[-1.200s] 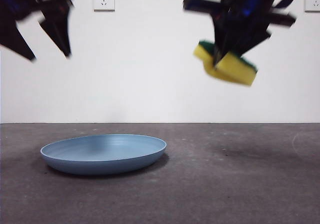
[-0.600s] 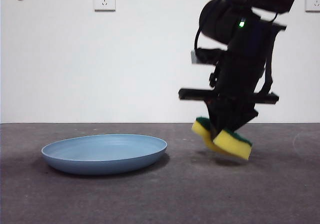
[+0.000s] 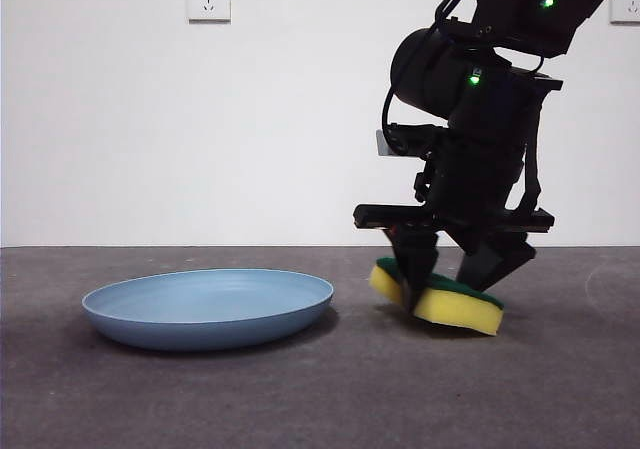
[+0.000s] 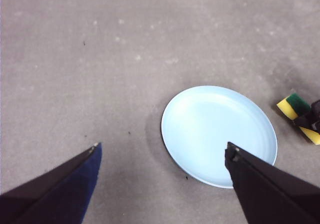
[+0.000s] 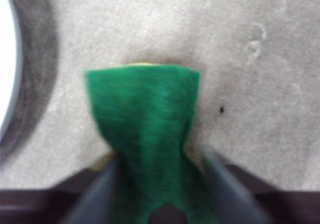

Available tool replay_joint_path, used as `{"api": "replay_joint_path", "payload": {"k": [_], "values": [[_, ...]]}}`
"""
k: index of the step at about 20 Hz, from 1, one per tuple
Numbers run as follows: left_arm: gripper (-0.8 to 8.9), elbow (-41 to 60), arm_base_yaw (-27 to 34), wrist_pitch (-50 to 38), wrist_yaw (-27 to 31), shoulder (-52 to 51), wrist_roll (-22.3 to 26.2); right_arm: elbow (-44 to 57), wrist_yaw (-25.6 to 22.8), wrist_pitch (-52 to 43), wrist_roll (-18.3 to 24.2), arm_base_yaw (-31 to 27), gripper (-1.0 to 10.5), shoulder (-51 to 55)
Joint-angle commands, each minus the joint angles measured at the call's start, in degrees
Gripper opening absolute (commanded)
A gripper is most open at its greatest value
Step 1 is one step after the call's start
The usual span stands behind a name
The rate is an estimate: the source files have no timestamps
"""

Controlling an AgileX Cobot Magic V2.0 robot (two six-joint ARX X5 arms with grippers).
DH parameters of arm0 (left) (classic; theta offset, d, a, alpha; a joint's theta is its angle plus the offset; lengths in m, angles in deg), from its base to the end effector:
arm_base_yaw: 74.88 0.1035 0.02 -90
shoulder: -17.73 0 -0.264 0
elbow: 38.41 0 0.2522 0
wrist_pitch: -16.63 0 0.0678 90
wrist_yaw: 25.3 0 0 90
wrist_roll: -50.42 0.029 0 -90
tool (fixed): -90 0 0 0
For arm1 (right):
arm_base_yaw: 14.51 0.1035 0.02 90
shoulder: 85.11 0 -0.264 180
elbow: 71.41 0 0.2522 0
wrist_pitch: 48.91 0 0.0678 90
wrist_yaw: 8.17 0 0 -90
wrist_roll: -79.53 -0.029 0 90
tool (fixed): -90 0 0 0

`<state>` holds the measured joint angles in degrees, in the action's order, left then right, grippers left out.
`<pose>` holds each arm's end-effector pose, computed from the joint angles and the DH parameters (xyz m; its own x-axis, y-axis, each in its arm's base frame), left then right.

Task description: Pick up the plate,pick up the cloth,clean the plate with the cloth

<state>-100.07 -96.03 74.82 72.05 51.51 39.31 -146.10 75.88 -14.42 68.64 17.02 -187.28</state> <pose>0.1010 -0.0351 0.3195 0.8447 -0.1896 -0.5005 0.1594 0.9818 -0.1030 0.2955 0.1778 0.1599 0.4526 0.1561 -0.8779 -0.3278 0.9447 -0.0011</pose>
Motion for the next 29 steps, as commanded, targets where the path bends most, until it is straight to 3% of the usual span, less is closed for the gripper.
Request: {"api": "replay_joint_path", "payload": {"k": [1, 10, 12, 18, 21, 22, 23, 24, 25, 29], "values": [[4.08, 0.63, -0.17, 0.24, 0.15, -0.13, -0.26, 0.48, -0.04, -0.07, 0.26, -0.02, 6.7, -0.81], [4.07, 0.63, -0.17, 0.85, 0.15, -0.13, 0.44, 0.44, 0.17, 0.02, 0.26, 0.02, 6.7, 0.26], [4.05, 0.63, -0.17, 0.85, 0.17, -0.13, 0.61, 0.42, 3.34, 0.02, 0.04, 0.02, 7.3, 2.01], [4.05, 0.63, -0.17, 0.77, 0.17, -0.07, 0.61, 0.42, 4.61, 2.89, -0.02, 0.11, 7.1, 9.33], [4.03, 0.63, -0.17, -0.2, 0.63, 1.33, 0.76, 0.42, 4.59, 6.45, 0.02, 0.2, 2.8, 15.58], [3.69, 0.63, -0.17, -0.46, 1.68, 2.25, 0.79, 0.42, 4.59, 7.37, 0.17, 0.26, 1.3, 17.75], [2.34, 0.63, -0.17, -0.66, 2.12, 3.3, 0.92, 0.42, 4.59, 8.39, 0.52, 0.44, 0.1, 20.13], [0.46, 0.63, -0.17, -1.14, 2.25, 4.44, 1.86, 0.42, 4.59, 9.01, 1.14, 0.55, -0.1, 22.4], [-0.01, 0.63, -0.17, -1.97, 2.34, 5.62, 2.71, 0.42, 4.5, 9.57, 1.49, 0.55, -0.1, 24.85], [-0.09, 0.63, -0.17, -7.87, 2.45, 8.55, 4.94, 0.44, 4.44, 9.81, 3.41, 0.55, -0.1, 32.92]]}}
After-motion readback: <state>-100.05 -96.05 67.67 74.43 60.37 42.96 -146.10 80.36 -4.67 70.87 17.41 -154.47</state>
